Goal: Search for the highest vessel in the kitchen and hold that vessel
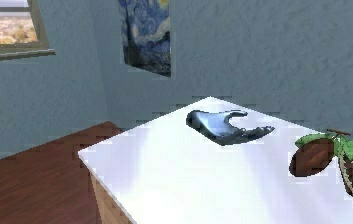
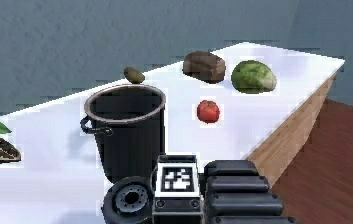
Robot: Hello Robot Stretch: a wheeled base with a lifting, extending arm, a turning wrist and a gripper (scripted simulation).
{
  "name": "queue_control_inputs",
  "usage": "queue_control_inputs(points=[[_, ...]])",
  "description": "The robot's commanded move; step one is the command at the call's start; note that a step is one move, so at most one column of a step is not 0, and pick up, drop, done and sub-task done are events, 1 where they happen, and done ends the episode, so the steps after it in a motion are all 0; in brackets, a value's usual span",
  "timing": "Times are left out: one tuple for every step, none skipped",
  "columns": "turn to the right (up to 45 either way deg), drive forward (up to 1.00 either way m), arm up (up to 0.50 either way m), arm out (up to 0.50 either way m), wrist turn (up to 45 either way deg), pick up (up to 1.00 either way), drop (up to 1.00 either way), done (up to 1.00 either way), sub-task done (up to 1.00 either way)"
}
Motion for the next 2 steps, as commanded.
queue_control_inputs(points=[[0.0,0.0,0.0,0.08,0.0,0.0,0.0,0.0,0.0],[0.0,0.0,0.0,0.0,45.0,0.0,0.0,0.0,0.0]])
